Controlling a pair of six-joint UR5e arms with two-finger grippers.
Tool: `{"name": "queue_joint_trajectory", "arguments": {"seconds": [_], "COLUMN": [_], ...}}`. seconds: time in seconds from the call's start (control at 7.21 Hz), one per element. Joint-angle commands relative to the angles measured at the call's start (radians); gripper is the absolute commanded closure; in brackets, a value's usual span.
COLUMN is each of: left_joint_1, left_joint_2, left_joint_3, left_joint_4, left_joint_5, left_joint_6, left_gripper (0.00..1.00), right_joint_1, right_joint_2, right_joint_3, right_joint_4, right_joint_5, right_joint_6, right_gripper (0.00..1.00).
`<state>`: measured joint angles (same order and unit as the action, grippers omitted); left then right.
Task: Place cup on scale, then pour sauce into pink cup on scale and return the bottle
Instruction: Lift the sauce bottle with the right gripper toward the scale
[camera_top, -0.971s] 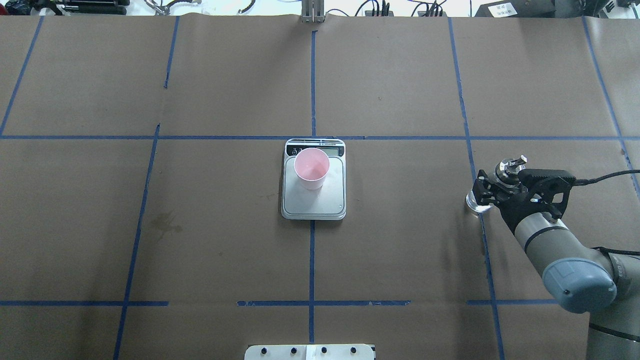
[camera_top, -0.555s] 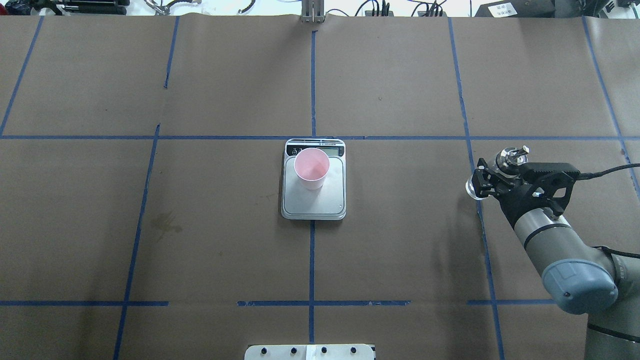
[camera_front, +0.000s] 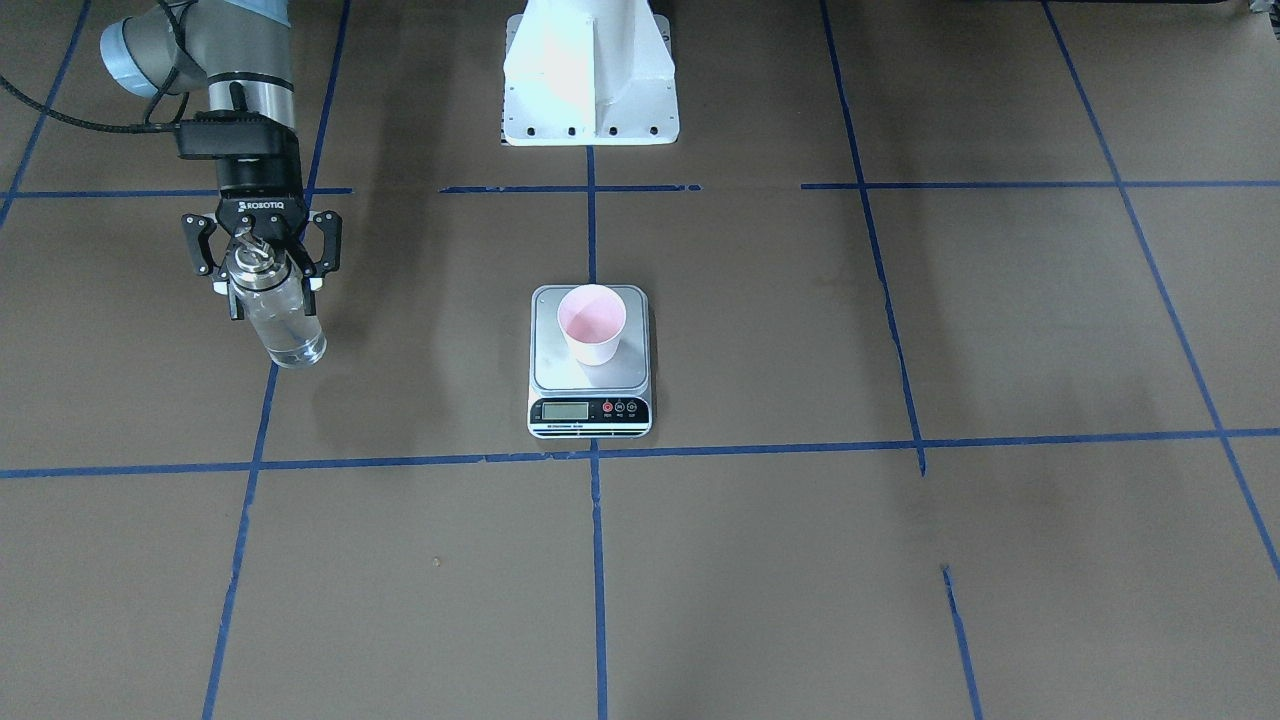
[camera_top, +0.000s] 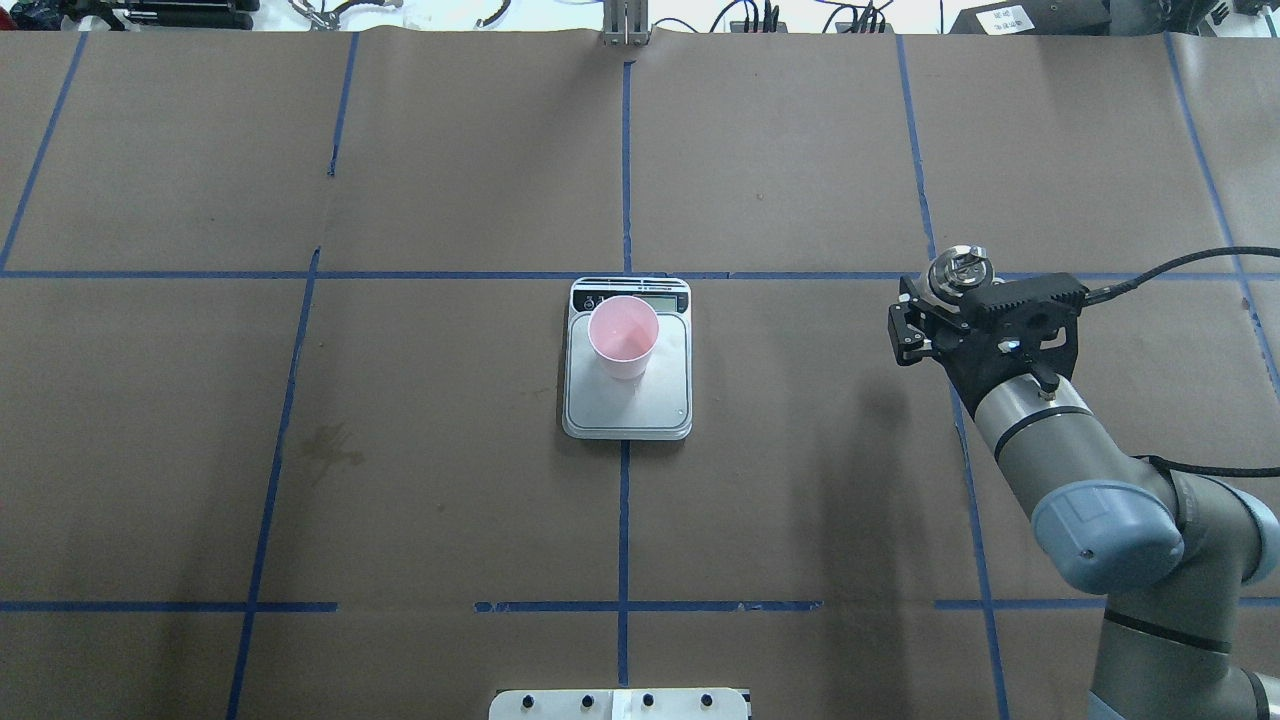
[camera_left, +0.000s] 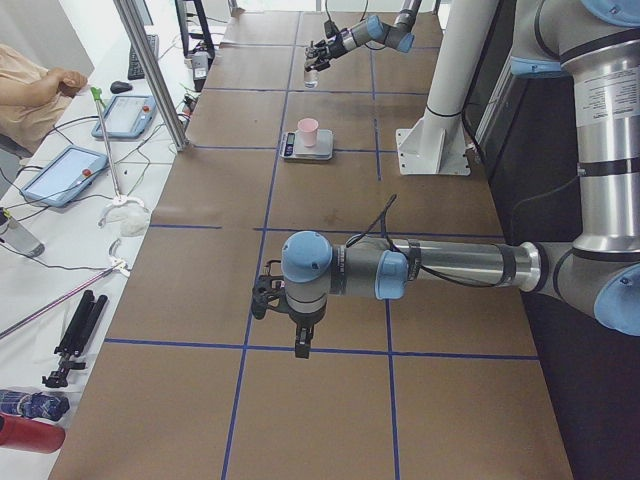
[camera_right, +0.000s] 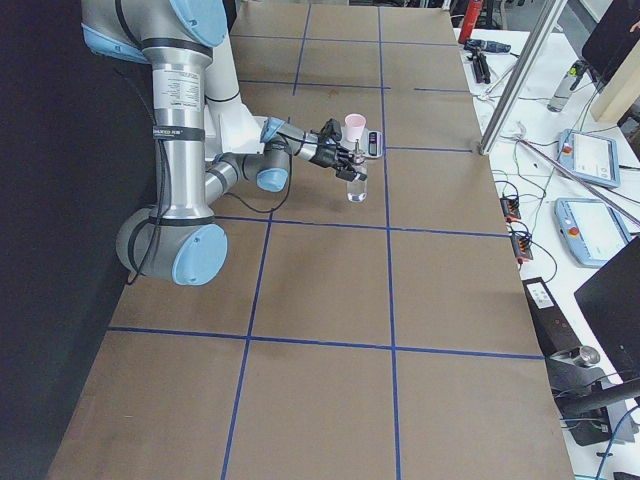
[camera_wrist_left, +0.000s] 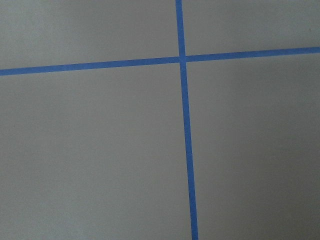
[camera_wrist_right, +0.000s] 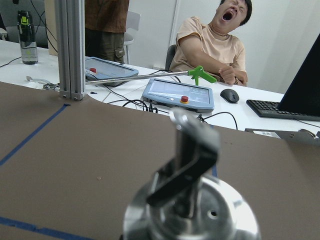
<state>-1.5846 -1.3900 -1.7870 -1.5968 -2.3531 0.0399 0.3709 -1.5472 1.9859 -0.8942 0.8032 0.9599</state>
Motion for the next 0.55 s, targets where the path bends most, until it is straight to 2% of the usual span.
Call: {"name": "queue_joint_trajectory", "arguments": {"seconds": [0.0, 0.14, 0.42], "left_joint_1": [0.000, 0.000, 0.002], "left_joint_2": [-0.001, -0.001, -0.003], "left_joint_3": [-0.003, -0.005, -0.005], "left_joint_4": [0.000, 0.000, 0.000], "left_joint_5": [0.000, 0.000, 0.000], "left_joint_6": [-0.002, -0.002, -0.002], "left_gripper": [0.00, 0.00, 0.00], "right_joint_1": [0.026, 0.028, 0.025], "right_joint_2": [0.038, 0.082, 0.287], "right_joint_3": [-0.002, -0.002, -0.005], "right_joint_4": [-0.015, -0.099, -0.492], "right_joint_5": [0.025, 0.027, 0.025], "right_joint_6": [-0.049, -0.052, -0.149], "right_gripper": [1.00, 1.00, 1.00]}}
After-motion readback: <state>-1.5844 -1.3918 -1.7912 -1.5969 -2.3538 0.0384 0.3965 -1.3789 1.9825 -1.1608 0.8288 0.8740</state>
